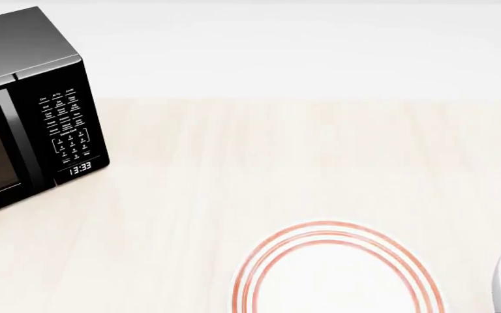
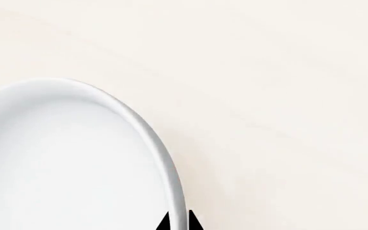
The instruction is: Put the white bowl to the right of the plate.
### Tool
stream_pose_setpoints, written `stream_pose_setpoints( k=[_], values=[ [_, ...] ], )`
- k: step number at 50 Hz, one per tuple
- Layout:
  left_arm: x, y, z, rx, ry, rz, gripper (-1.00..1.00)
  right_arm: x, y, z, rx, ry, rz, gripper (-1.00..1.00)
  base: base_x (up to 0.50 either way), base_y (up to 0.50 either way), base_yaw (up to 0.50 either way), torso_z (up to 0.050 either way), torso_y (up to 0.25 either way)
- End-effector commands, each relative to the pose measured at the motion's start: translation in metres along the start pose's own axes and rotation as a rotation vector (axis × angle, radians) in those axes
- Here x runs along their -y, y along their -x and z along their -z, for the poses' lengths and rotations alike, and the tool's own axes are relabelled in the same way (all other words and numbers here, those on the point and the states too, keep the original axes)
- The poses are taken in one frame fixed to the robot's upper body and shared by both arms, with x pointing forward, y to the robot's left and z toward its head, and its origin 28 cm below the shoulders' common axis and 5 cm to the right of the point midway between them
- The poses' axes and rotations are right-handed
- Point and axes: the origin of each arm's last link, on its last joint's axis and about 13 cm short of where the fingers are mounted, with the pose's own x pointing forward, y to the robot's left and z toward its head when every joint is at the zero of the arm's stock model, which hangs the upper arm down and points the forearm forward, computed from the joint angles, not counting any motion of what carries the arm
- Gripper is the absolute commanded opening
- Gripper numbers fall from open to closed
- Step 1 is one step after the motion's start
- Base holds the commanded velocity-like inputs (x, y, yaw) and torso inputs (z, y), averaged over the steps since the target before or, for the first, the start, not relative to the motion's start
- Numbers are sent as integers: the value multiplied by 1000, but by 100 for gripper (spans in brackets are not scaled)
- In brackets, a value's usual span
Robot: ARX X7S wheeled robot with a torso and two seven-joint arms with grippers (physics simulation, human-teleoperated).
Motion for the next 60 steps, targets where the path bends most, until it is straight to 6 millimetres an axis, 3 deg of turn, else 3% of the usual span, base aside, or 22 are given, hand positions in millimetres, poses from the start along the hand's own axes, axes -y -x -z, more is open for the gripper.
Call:
stream_pose_setpoints(
  k=[1, 2, 14, 18, 29, 34, 49, 60],
  values=[
    [0, 0, 0, 1, 0, 0, 100, -6, 2, -7, 26, -16, -55, -100, 0, 0, 0, 0, 0],
    [0, 0, 0, 1, 0, -1, 100, -6, 2, -7, 25, -18, -57, 100, 0, 0, 0, 0, 0],
    [-1, 1, -1, 2, 1, 0, 100, -4, 6, -7, 34, -35, -68, 100, 0, 0, 0, 0, 0],
    [-1, 1, -1, 1, 2, -1, 100, -3, 16, -8, 88, -32, -72, 100, 0, 0, 0, 0, 0],
    [-1, 2, -1, 1, 3, 3, 100, 2, 75, -7, 317, 11, -143, 100, 0, 0, 0, 0, 0],
    [-1, 3, -1, 5, 4, 10, 100, -4, 98, -1, 408, 63, -187, 100, 0, 0, 0, 0, 0],
    [11, 14, 0, 19, -9, 120, 100, -23, 147, 48, 626, 261, -381, 100, 0, 0, 0, 0, 0],
    [15, 18, 0, 26, -19, 154, 100, -31, 152, 99, 687, 444, -537, 100, 0, 0, 0, 0, 0]
  ],
)
